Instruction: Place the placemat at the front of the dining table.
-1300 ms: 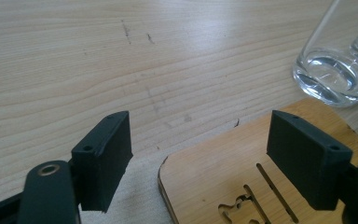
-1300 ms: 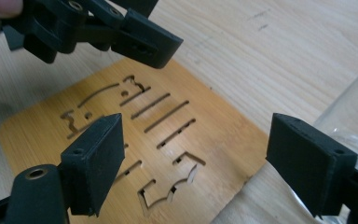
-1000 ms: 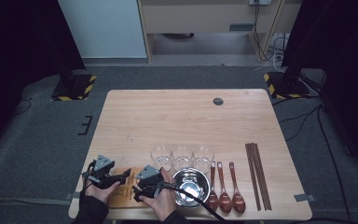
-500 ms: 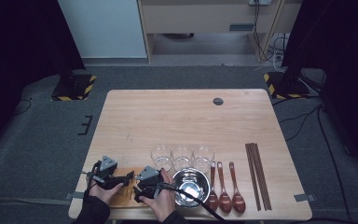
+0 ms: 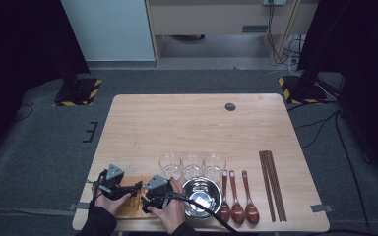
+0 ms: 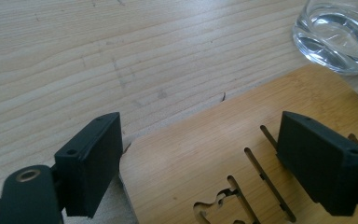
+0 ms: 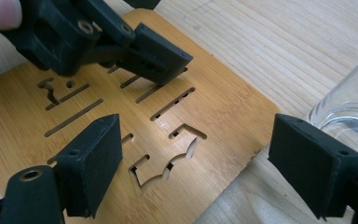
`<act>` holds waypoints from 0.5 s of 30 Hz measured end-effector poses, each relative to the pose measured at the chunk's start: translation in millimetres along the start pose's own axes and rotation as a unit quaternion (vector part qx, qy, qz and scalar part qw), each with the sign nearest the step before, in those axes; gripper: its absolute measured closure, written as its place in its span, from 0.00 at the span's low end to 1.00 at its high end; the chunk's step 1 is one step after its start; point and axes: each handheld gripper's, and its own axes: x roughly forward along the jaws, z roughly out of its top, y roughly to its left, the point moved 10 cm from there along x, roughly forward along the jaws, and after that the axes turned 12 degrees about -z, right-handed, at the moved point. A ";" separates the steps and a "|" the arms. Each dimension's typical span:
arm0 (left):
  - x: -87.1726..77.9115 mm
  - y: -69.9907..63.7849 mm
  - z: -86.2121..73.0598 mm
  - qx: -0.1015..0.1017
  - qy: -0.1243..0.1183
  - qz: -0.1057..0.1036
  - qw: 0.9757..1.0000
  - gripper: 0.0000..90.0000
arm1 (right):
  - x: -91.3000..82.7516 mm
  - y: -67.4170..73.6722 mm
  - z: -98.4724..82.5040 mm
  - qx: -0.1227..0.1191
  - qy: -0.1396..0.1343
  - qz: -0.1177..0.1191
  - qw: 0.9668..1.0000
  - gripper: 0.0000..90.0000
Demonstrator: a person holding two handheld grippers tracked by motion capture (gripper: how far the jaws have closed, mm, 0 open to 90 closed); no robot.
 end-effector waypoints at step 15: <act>4.5 5.9 5.0 -0.005 0.001 -0.007 1.000 0.17 | 4.0 0.0 -0.8 0.025 0.003 -0.007 1.000 0.18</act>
